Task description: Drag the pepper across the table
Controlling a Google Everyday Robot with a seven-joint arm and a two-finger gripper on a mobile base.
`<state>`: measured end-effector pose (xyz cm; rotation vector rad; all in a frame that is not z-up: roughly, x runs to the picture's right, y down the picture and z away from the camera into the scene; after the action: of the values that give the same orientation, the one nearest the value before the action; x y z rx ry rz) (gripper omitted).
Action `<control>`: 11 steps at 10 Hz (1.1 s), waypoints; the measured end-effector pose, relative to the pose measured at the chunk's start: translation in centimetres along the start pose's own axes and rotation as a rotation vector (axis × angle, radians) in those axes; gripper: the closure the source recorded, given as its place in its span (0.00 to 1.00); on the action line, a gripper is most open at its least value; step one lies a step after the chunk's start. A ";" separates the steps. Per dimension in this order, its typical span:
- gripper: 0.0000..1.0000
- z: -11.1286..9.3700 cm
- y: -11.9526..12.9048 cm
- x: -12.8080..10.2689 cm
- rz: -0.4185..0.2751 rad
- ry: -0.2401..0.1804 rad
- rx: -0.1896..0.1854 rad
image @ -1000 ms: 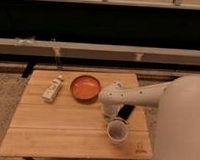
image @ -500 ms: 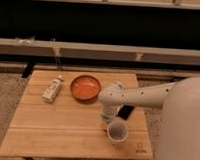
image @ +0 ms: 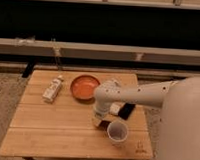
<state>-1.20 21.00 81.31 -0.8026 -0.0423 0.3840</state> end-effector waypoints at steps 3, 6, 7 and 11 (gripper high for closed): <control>1.00 0.3 0.3 -2.0 -0.021 -0.031 -0.013; 1.00 1.1 0.7 -5.0 -0.058 -0.064 -0.030; 1.00 1.2 0.8 -5.6 -0.068 -0.071 -0.033; 1.00 1.0 1.2 -9.9 -0.138 -0.121 -0.039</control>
<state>-11.00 18.96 82.16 -0.8096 -0.2173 0.3012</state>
